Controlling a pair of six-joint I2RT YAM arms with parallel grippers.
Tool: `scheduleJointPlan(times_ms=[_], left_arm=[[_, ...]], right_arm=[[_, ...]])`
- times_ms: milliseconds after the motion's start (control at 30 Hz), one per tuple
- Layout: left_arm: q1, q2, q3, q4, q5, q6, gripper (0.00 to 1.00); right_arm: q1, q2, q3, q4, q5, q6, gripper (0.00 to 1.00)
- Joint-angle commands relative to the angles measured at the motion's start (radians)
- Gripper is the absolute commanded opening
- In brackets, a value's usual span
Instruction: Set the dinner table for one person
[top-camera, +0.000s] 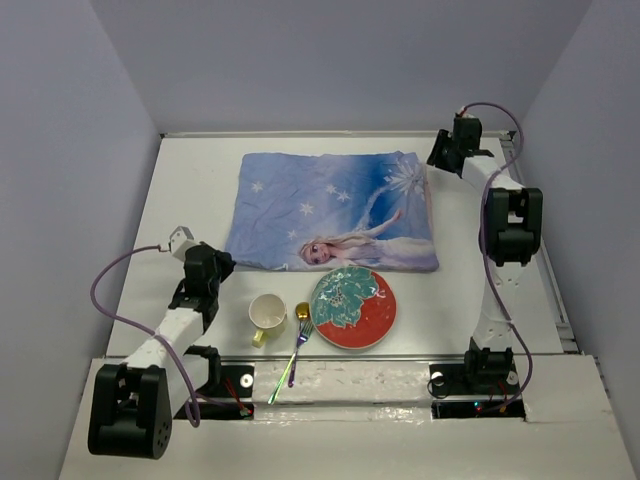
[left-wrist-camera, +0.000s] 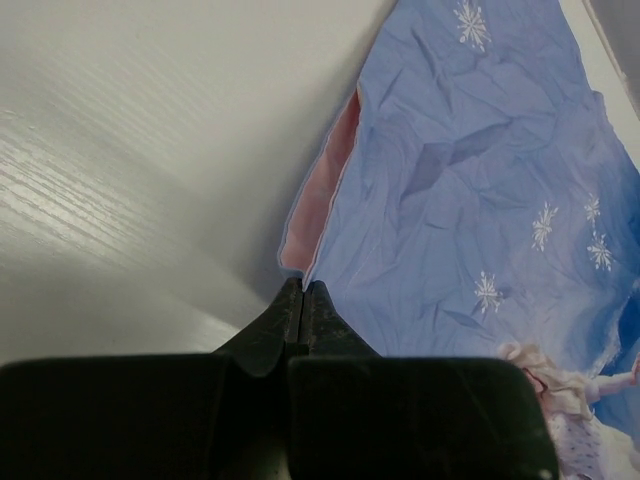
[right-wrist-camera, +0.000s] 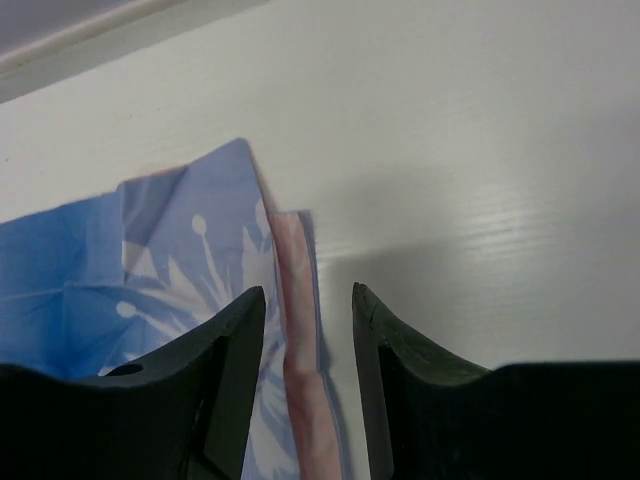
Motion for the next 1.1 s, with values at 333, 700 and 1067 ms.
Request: scheduleJointPlan(times_ms=[333, 700, 1067], left_arm=[[-0.003, -0.083, -0.049, 0.046, 0.0, -0.01, 0.03], [-0.012, -0.134, -0.072, 0.096, 0.007, -0.047, 0.03], [-0.01, -0.169, -0.098, 0.097, 0.019, -0.095, 0.36]], right_arm=[[0.036, -0.694, -0.949, 0.285, -0.082, 0.265, 0.0], [0.07, -0.87, -1.235, 0.298, -0.179, 0.403, 0.0], [0.07, -1.041, -1.37, 0.247, -0.05, 0.496, 0.12]])
